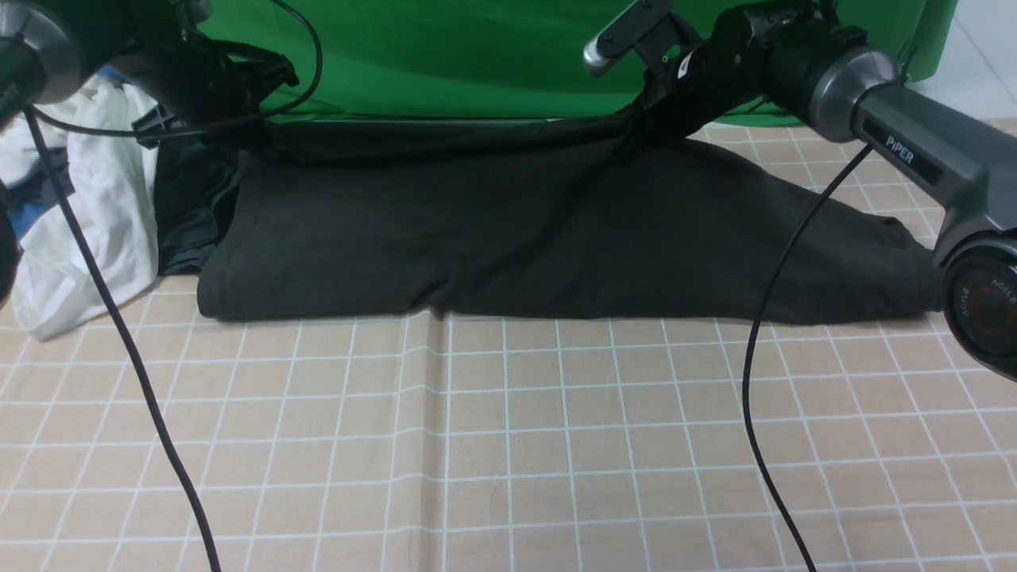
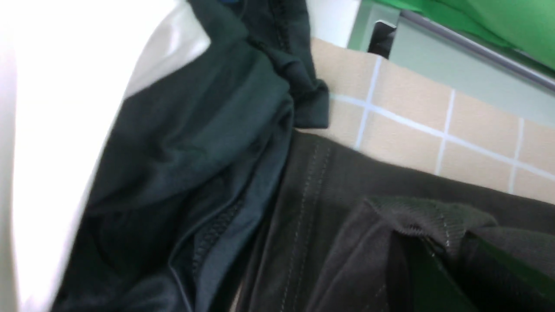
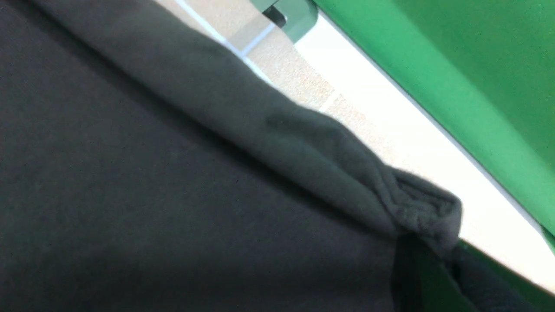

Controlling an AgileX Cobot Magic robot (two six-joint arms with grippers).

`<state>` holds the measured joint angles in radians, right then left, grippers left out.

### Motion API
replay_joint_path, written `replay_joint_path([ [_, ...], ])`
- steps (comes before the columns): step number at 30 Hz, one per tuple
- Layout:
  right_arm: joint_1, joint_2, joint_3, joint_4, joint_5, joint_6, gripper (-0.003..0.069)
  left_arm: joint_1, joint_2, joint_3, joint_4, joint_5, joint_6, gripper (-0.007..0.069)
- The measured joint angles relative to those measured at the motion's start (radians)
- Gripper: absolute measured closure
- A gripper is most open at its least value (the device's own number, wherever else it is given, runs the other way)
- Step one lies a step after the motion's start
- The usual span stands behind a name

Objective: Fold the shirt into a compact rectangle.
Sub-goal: 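Fold the black garment in half by bringing its near edge over to the far edge, then pull the folded dark garment lengthwise by its ends to straighten it flat on the table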

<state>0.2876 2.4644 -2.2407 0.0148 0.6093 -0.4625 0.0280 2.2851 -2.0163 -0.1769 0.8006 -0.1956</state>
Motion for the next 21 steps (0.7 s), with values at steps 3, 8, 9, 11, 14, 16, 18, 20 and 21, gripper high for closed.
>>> replay_joint_path([
  [3, 0.002, 0.010, 0.000, -0.002, -0.038, 0.007, 0.0529, 0.000, 0.008, 0.000, 0.025, -0.066, 0.000, 0.0499],
  [8, 0.002, 0.012, -0.002, -0.008, -0.069, 0.017, 0.0394, 0.001, 0.002, 0.000, 0.038, -0.101, 0.003, 0.0382],
  [9, 0.002, 0.009, -0.003, -0.009, -0.056, 0.017, 0.0368, 0.001, -0.008, 0.000, 0.038, -0.075, 0.003, 0.0364],
  [11, 0.002, -0.006, -0.003, -0.015, -0.007, 0.018, 0.0358, 0.001, -0.026, 0.000, 0.033, -0.025, 0.021, 0.0354],
  [14, 0.002, -0.061, -0.003, -0.015, 0.110, 0.048, 0.0427, -0.010, -0.063, 0.000, -0.045, 0.063, 0.143, 0.0400],
  [16, 0.002, -0.110, -0.003, -0.015, 0.186, 0.072, 0.0523, -0.032, -0.074, -0.001, -0.093, 0.093, 0.217, 0.0468],
  [18, 0.002, -0.164, -0.007, -0.009, 0.258, 0.095, 0.0603, -0.076, -0.071, -0.001, -0.109, 0.111, 0.282, 0.0558],
  [20, 0.002, -0.193, -0.007, -0.006, 0.297, 0.101, 0.0617, -0.112, -0.052, -0.001, -0.111, 0.116, 0.295, 0.0593],
  [21, 0.002, -0.205, -0.008, -0.003, 0.318, 0.104, 0.0620, -0.134, -0.034, -0.001, -0.113, 0.116, 0.306, 0.0606],
])
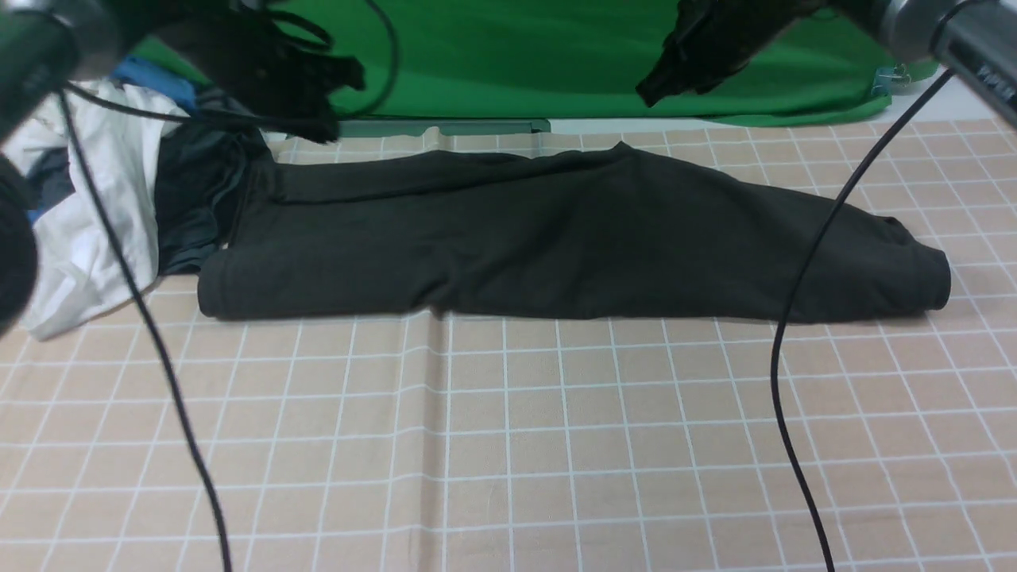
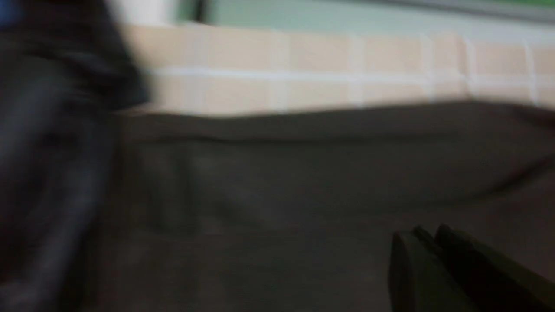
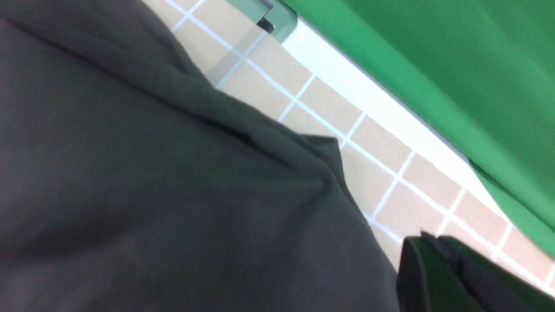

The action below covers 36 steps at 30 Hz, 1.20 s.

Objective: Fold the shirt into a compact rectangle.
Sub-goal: 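Pull the folded dark garment lengthwise by its ends to straighten it flat on the table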

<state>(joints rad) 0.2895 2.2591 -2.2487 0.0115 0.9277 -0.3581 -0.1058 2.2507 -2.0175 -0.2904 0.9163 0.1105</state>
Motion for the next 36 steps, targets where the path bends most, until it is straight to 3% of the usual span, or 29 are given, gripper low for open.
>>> replay_joint_path([
  [6, 0.000, -0.013, 0.001, 0.014, 0.085, 0.013, 0.0620, -0.084, 0.120, 0.000, 0.001, -0.044, 0.049, 0.0609],
  [15, 0.000, -0.013, 0.001, 0.038, 0.130, 0.032, 0.0620, -0.093, 0.177, -0.002, 0.049, -0.255, 0.047, 0.0608],
  [22, 0.000, -0.014, 0.001, 0.142, 0.165, 0.039, 0.0620, -0.066, 0.176, -0.009, 0.255, -0.457, -0.110, 0.0606],
  [25, 0.000, -0.018, 0.001, 0.148, 0.207, 0.039, 0.0620, -0.033, 0.128, -0.050, 0.253, -0.365, -0.143, 0.0606],
  [32, -0.010, -0.068, 0.003, 0.137, 0.285, 0.053, 0.0620, 0.022, -0.101, -0.077, 0.225, -0.035, -0.094, 0.0606],
  [36, -0.030, -0.177, 0.048, 0.132, 0.284, 0.081, 0.0620, 0.066, -0.239, 0.048, 0.223, 0.070, -0.080, 0.0606],
])
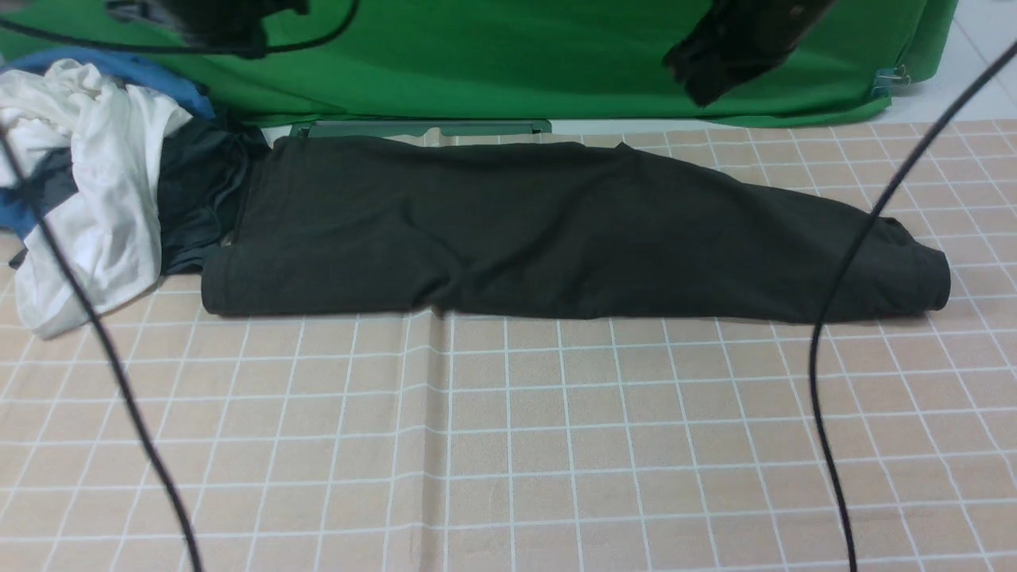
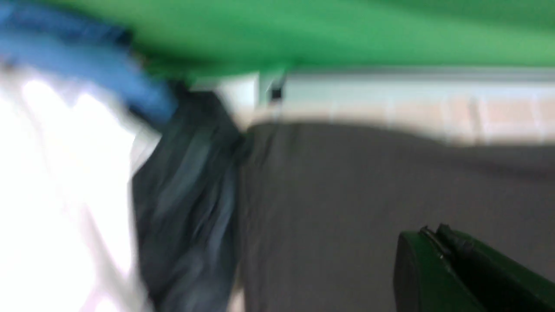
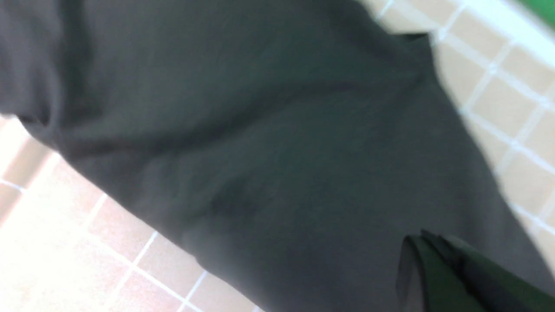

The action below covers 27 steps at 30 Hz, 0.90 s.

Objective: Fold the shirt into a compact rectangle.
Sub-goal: 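Pull the folded dark garment lengthwise by its ends to straighten it flat on the table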

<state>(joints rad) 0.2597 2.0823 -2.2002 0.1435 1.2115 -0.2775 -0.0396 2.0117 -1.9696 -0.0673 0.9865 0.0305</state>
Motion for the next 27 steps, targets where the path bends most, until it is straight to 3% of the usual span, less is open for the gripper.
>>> replay_joint_path([
  [5, -0.021, -0.169, 0.187, -0.005, 0.000, 0.014, 0.0620, 0.087, -0.184, 0.351, -0.039, 0.017, -0.006, 0.0606],
  [9, -0.030, -0.282, 0.371, -0.005, 0.007, 0.014, 0.0620, 0.137, -0.248, 0.572, -0.091, -0.054, 0.004, 0.0606],
  [13, -0.037, -0.337, 0.479, -0.005, -0.019, 0.013, 0.0620, 0.146, -0.241, 0.669, -0.116, -0.182, 0.110, 0.0595],
  [19, -0.037, -0.360, 0.533, -0.002, -0.052, 0.013, 0.0621, 0.146, -0.190, 0.693, -0.210, -0.356, 0.185, 0.0368],
  [22, -0.037, -0.360, 0.533, 0.005, -0.058, 0.013, 0.0621, 0.146, -0.153, 0.693, -0.236, -0.383, 0.187, 0.0214],
  [26, -0.037, -0.361, 0.533, 0.008, -0.061, 0.013, 0.0621, 0.146, -0.097, 0.693, -0.302, -0.385, 0.238, 0.0068],
  [27, -0.037, -0.361, 0.533, 0.008, -0.061, 0.013, 0.0621, 0.146, -0.094, 0.693, -0.305, -0.385, 0.243, 0.0068],
])
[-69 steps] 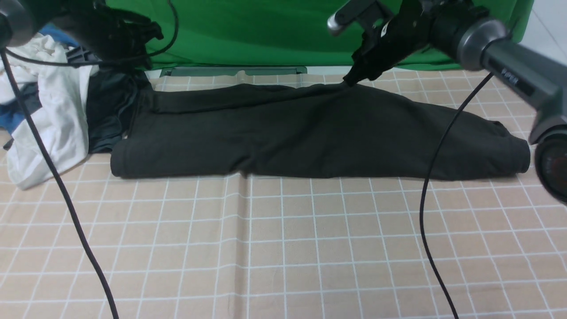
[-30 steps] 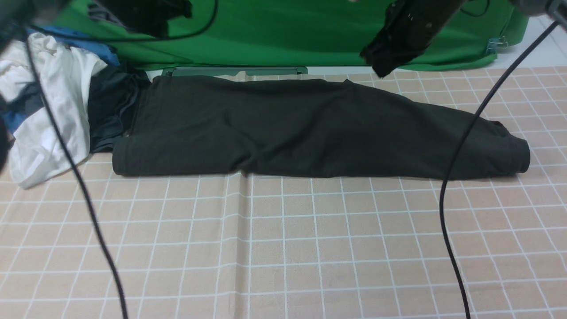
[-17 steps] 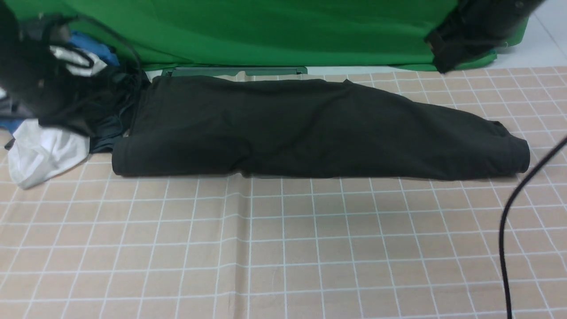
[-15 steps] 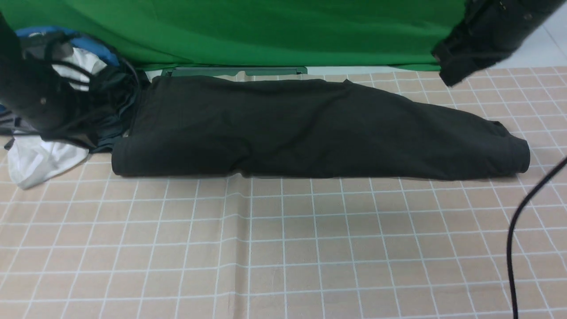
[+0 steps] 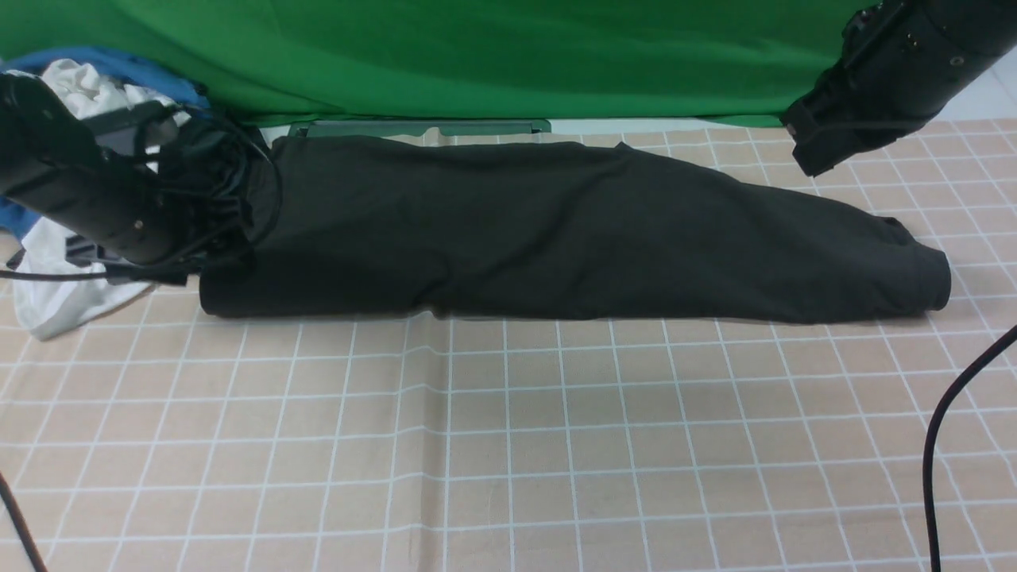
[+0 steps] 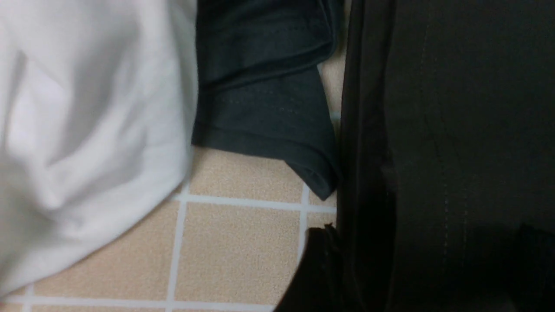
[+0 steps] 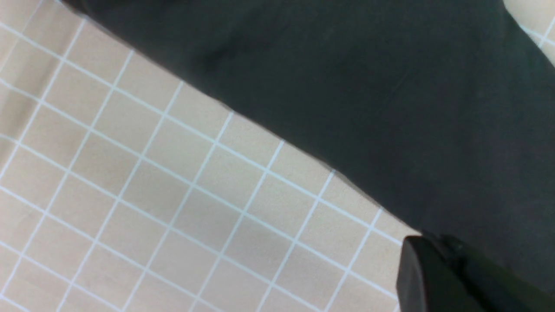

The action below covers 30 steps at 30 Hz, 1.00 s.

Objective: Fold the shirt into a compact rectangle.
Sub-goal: 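Pull the folded dark garment lengthwise by its ends to straighten it flat on the table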

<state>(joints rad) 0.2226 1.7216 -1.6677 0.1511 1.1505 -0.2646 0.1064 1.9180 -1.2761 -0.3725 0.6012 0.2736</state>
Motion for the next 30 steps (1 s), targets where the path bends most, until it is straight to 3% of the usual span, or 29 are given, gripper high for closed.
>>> replay_joint_path([
  [4, 0.000, -0.001, 0.000, -0.025, 0.000, -0.017, 0.0621, -0.017, 0.048, 0.001, -0.028, 0.017, 0.056, 0.0063],
  [7, -0.024, -0.001, 0.000, -0.057, 0.004, -0.027, 0.0621, -0.032, 0.061, 0.001, -0.038, 0.036, 0.068, 0.0233],
  [10, -0.073, -0.001, 0.000, -0.062, 0.023, -0.027, 0.0621, -0.037, 0.061, -0.001, -0.029, 0.055, 0.068, 0.0484],
  [13, -0.150, -0.002, 0.010, -0.064, 0.052, -0.023, 0.0621, -0.037, 0.050, -0.018, 0.018, 0.095, 0.061, 0.0582],
  [18, -0.273, -0.004, 0.093, -0.063, 0.058, 0.027, 0.0580, -0.029, -0.007, -0.044, 0.083, 0.162, 0.019, 0.0589],
  [21, -0.343, 0.009, 0.179, -0.062, 0.044, 0.061, 0.0465, -0.026, -0.061, -0.045, 0.109, 0.186, 0.018, 0.0589],
  [25, -0.359, 0.033, 0.228, -0.062, -0.026, 0.080, 0.0339, -0.026, -0.074, -0.045, 0.113, 0.186, 0.017, 0.0589],
  [27, -0.360, 0.071, 0.238, -0.052, -0.102, 0.096, 0.0213, -0.025, -0.074, -0.045, 0.113, 0.186, 0.017, 0.0589],
  [30, -0.360, 0.114, 0.239, -0.034, -0.184, 0.104, 0.0116, -0.025, -0.074, -0.045, 0.115, 0.186, 0.017, 0.0589],
])
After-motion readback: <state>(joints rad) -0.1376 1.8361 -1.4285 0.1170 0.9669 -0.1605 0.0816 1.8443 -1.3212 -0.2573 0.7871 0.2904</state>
